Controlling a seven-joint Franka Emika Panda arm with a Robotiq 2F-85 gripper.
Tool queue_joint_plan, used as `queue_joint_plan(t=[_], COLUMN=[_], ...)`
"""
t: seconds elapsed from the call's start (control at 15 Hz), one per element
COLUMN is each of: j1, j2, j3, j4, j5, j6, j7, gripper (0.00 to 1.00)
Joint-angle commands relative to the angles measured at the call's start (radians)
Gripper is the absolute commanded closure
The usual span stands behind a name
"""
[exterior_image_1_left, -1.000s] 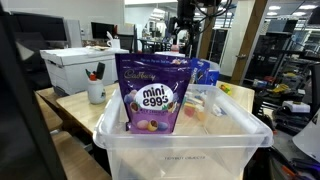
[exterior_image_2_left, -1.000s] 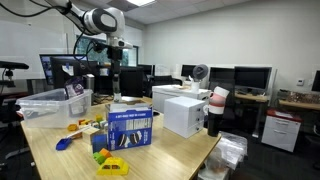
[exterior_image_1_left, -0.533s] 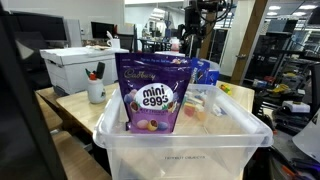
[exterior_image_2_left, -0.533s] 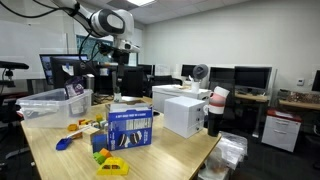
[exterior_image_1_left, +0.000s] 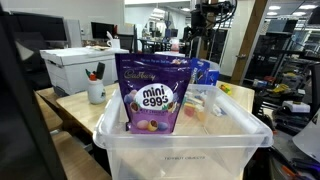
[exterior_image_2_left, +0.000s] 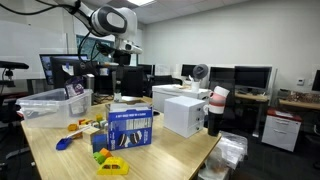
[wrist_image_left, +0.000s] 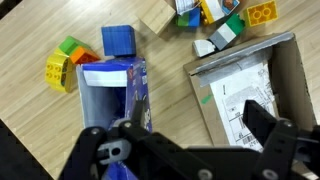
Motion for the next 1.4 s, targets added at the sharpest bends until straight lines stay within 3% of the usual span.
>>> queue_joint_plan(t=[0.0, 0.07, 1.2, 1.33], j1=[-0.008, -0.008, -0.072, -0.085], j2=[-0.038, -0.002, 0.009, 0.011], j3=[0.011, 0.008, -0.052, -0.065], j4=[-0.032, -0.005, -0.085, -0.111], j5=[-0.001, -0.001, 0.001, 0.008], j6=[-0.035, -0.008, 0.059, 0.072], j7=[-0.069, -0.017, -0.083, -0.081], gripper=[0.0, 0.0, 0.01, 0.06])
